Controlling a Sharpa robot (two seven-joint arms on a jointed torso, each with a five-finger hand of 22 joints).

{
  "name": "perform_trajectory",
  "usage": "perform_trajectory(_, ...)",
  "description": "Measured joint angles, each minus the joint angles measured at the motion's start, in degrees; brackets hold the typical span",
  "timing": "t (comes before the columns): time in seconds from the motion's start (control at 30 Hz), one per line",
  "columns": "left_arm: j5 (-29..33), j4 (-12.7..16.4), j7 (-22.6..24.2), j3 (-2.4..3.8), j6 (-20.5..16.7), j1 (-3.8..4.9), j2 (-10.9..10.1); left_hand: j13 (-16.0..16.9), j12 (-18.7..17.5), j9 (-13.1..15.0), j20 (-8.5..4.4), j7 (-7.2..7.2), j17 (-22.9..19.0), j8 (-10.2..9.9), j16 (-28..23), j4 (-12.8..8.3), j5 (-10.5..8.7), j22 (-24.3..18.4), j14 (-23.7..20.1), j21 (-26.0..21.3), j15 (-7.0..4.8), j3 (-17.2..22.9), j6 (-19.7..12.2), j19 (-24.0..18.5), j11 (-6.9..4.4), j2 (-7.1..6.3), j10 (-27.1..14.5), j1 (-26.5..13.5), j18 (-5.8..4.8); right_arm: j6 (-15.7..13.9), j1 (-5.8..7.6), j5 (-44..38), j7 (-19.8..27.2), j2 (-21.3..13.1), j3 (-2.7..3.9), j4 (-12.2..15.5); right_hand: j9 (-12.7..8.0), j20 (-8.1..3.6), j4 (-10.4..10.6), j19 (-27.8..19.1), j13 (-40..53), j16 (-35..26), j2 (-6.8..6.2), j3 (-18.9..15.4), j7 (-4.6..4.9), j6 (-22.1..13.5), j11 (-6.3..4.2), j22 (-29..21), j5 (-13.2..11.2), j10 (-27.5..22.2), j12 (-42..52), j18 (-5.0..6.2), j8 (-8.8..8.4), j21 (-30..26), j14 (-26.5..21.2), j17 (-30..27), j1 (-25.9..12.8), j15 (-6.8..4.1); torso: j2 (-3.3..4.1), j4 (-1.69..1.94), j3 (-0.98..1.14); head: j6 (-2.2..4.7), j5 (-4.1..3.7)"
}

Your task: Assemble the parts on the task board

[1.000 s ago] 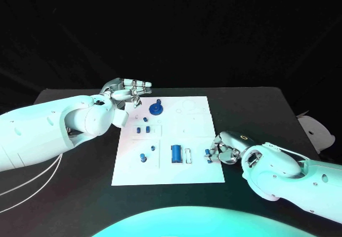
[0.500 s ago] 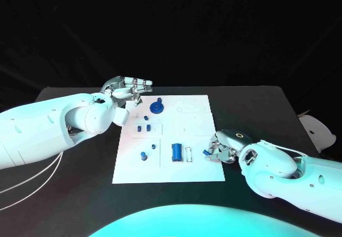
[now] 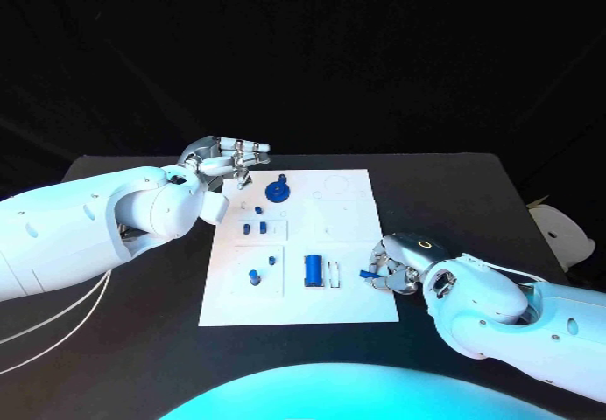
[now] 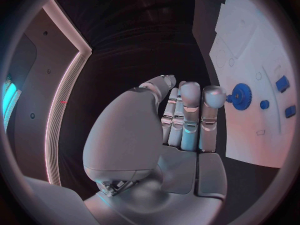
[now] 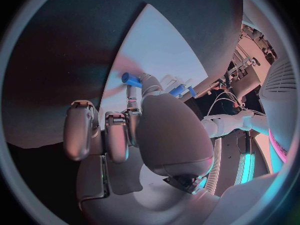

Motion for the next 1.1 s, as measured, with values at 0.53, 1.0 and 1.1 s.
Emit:
perform_trajectory(0.53, 0.00, -0.05, -0.03, 0.00, 0.00, 0.01, 0.35, -0.01, 0.00, 0.00, 0.00, 0.00, 0.00, 0.00, 0.00, 0.00, 0.00, 0.00, 0.00, 0.00, 0.00, 0.00, 0.00, 0.00, 0.00, 0.00, 0.00, 0.00, 0.00, -5.22, 2.77, 14.50, -1.89, 1.29, -0.22, 1.97, 0.78, -0.42, 1.66, 0.01, -0.29, 0.00, -0.04, 4.23, -0.15, 0.14, -0.42, -0.01, 5.31, 0.42, 0.00, -0.01, 0.35, 0.53, 0.00, -0.01, 0.04, -0.41, 0.07, -0.01, 0.04, 0.38, -0.05)
perform_trajectory(1.0, 0.00, -0.07, -0.03, 0.00, 0.01, 0.01, 0.41, -0.01, 0.00, 0.01, 0.00, 0.00, 0.00, 0.00, 0.00, 0.00, 0.00, 0.00, 0.00, 0.00, 0.00, 0.00, 0.00, 0.00, 0.00, 0.00, 0.00, 0.00, -0.01, -6.17, 2.78, 26.08, -0.51, 5.44, -0.23, -0.51, 1.19, -0.41, 2.22, 0.00, -0.54, 0.00, 0.22, 4.79, -0.01, -0.01, -0.74, -0.02, 5.98, 0.73, 0.23, -0.01, 0.99, 0.53, 0.00, -0.02, -4.99, -0.41, 0.16, -0.10, 0.07, 0.38, 0.17)
perform_trajectory(1.1, 0.00, -0.07, -0.03, 0.00, 0.01, 0.01, 0.41, -0.02, 0.00, 0.01, 0.00, 0.00, 0.00, 0.00, 0.00, 0.00, 0.00, 0.00, 0.00, 0.00, 0.00, 0.00, 0.00, 0.00, 0.00, 0.00, 0.00, 0.00, 0.00, -6.17, 2.68, 27.02, -0.29, 5.99, -0.24, -0.82, 2.09, -0.41, 2.22, 0.00, -0.37, 0.13, 0.26, 4.80, -0.01, -0.01, -0.93, -0.02, 6.19, 0.92, 0.24, -0.01, 1.08, 0.53, 0.00, -0.02, -6.14, -0.41, 0.16, -0.09, 0.07, 0.32, 0.20)
